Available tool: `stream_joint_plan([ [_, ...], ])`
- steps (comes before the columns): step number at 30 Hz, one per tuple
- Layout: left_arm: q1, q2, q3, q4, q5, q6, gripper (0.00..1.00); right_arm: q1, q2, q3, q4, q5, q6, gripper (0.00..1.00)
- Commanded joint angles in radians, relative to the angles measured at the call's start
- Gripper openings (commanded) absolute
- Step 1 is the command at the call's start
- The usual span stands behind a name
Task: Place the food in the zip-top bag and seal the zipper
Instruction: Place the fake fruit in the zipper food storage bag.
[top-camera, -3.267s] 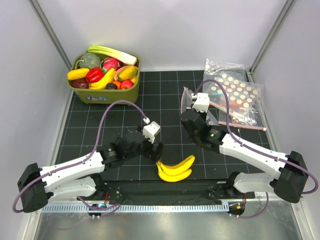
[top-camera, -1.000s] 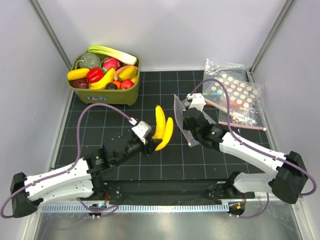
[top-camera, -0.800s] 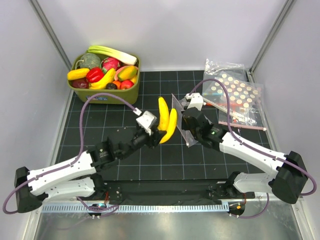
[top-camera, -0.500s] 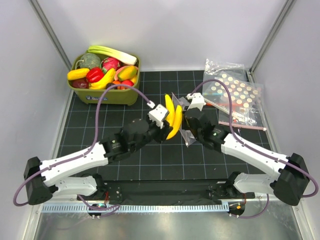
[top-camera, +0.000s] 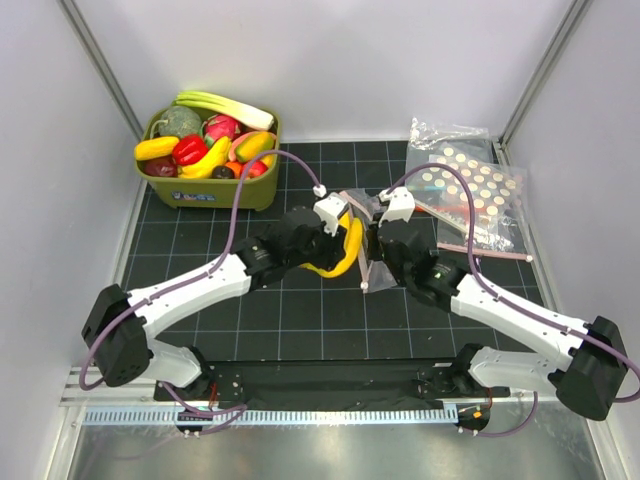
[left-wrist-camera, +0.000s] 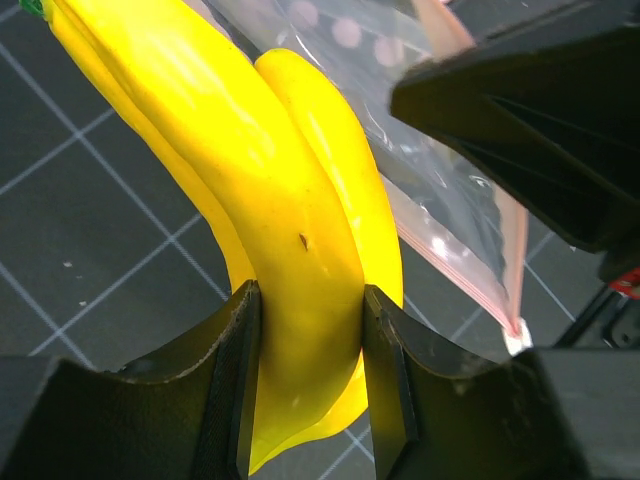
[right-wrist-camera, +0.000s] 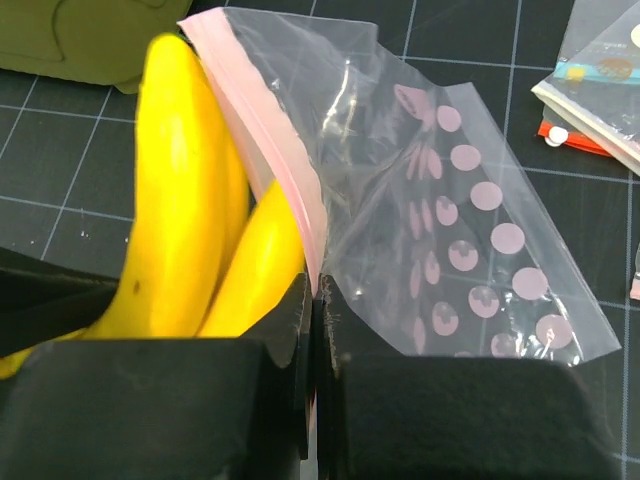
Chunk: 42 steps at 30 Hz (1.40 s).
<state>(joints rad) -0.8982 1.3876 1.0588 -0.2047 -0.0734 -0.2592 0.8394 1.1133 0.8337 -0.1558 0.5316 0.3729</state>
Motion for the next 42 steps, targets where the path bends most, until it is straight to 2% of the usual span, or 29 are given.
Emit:
stream_joint_plan([
  [1, -0.004, 0.013, 0.069, -0.030, 0.119, -0.012, 0.00, 0.015, -0.001, 0.016, 0.058, 0.048, -0.038, 0.01],
  [13, -0.002, 0.100, 0.104, -0.128, 0.225, -0.012, 0.00, 0.043, 0.039, 0.022, 0.081, 0.073, -0.075, 0.01],
  [20, 0.050, 0.103, -0.011, -0.068, 0.251, -0.038, 0.00, 0.044, 0.054, 0.018, 0.082, 0.068, -0.069, 0.01],
  [23, 0.083, 0.088, -0.064, -0.029, 0.261, -0.048, 0.00, 0.044, 0.111, 0.022, 0.081, 0.074, -0.054, 0.01],
  [27, 0.111, -0.001, -0.125, -0.016, 0.262, -0.071, 0.00, 0.044, 0.210, 0.041, 0.084, 0.135, -0.026, 0.01],
  [28, 0.111, -0.066, -0.141, -0.024, 0.259, -0.071, 0.00, 0.044, 0.239, 0.044, 0.084, 0.146, -0.025, 0.01],
  [32, 0.111, -0.226, -0.218, 0.004, 0.141, -0.109, 0.00, 0.044, 0.263, 0.036, 0.119, 0.146, -0.026, 0.01],
  [36, 0.110, -0.311, -0.255, 0.027, 0.028, -0.138, 0.00, 0.044, 0.290, 0.045, 0.122, 0.176, -0.020, 0.01],
  [40, 0.110, -0.367, -0.276, 0.039, 0.008, -0.156, 0.00, 0.043, 0.306, 0.051, 0.125, 0.156, -0.015, 0.01],
  [42, 0.110, -0.415, -0.305, 0.114, 0.015, -0.179, 0.00, 0.043, 0.293, 0.042, 0.147, 0.118, -0.014, 0.01],
])
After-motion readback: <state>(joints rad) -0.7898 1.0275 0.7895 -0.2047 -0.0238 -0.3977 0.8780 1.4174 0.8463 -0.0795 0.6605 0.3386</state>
